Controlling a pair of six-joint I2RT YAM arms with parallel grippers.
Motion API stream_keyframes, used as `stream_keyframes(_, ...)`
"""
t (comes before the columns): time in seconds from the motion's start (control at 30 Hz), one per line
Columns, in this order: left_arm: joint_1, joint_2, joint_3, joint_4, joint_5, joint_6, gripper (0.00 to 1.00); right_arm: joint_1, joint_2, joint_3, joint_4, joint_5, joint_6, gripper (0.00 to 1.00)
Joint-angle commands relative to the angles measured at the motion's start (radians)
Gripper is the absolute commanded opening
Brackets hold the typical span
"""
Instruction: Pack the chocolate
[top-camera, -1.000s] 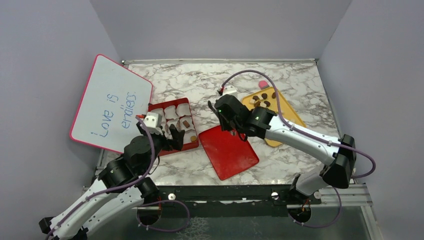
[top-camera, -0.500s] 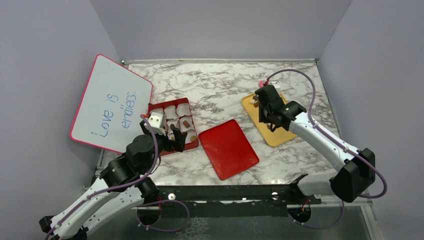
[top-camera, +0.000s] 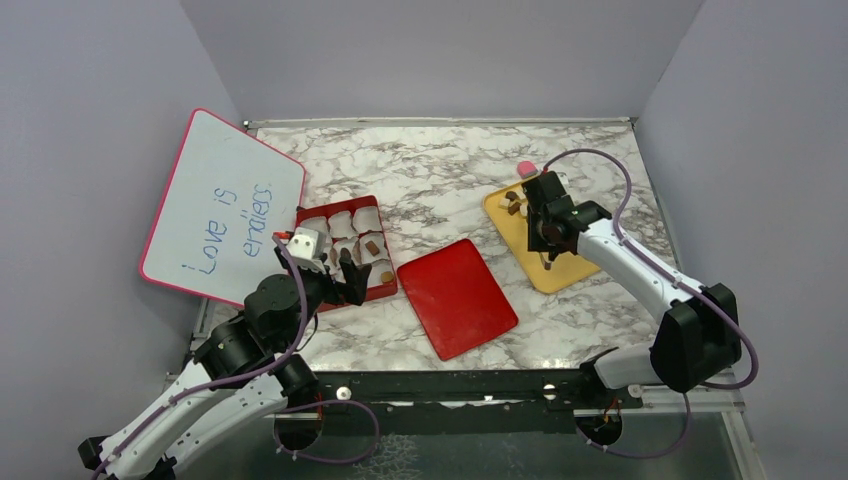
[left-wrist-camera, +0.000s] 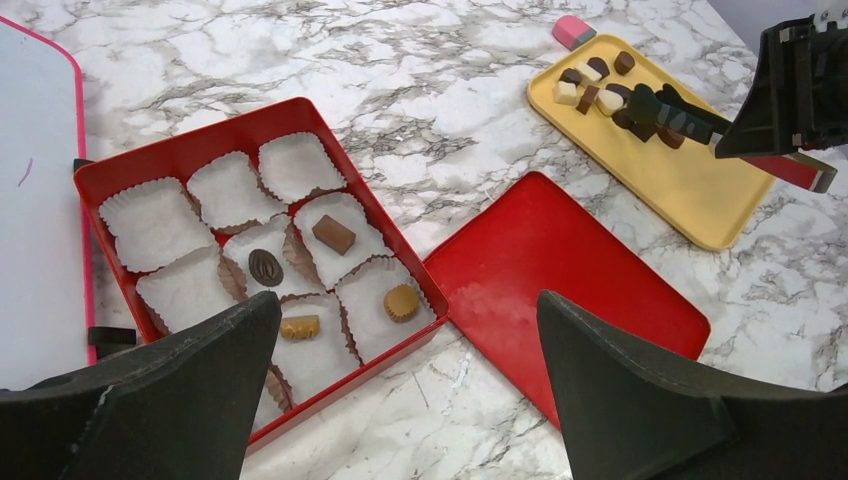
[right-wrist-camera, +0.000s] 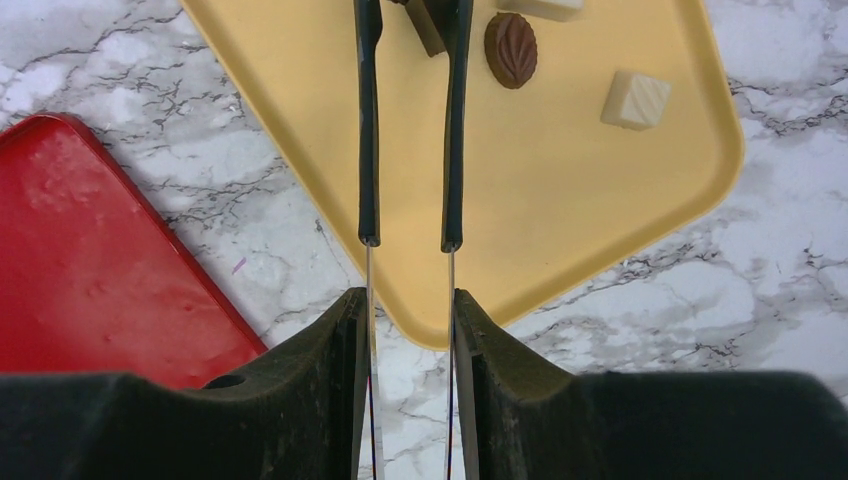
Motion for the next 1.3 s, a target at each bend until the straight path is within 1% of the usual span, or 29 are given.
stream_keyframes(0.0, 0.005, -0.009, -0.005, 0.006, -0.005, 0.015, 0.99, -0.002, 0.014, -0.011, 0.026, -0.008, 0.012, 0.39)
stream_keyframes(0.37, 0.006, -0.023, -0.006, 0.006, -0.006, 0.013, 0.99, -0.011, 0.017, -0.017, -0.001, 0.034, 0.02, 0.4)
stream_keyframes(0.57, 0.005, -0.024, -0.007, 0.006, -0.009, 0.011, 0.99, -0.012, 0.046, -0.009, -0.037, 0.094, 0.031, 0.4)
stream_keyframes(0.63, 0.006, -0.025, -0.007, 0.005, -0.009, 0.011, 0.99, -0.012, 0.038, -0.015, -0.028, 0.073, 0.029, 0.4)
stream_keyframes(0.77, 0.006, -0.031, -0.008, 0.005, -0.009, 0.011, 0.99, -0.012, 0.022, -0.04, 0.026, -0.021, 0.004, 0.4)
stream_keyframes(0.9, 0.006, -0.036, -0.006, 0.005, -0.016, 0.011, 0.99, -0.012, 0.04, -0.039, 0.022, -0.035, 0.007, 0.4)
stream_keyframes(1.27, 0.006, -0.034, -0.006, 0.006, -0.018, 0.009, 0.99, -0.012, -0.002, -0.039, -0.004, -0.023, 0.02, 0.26)
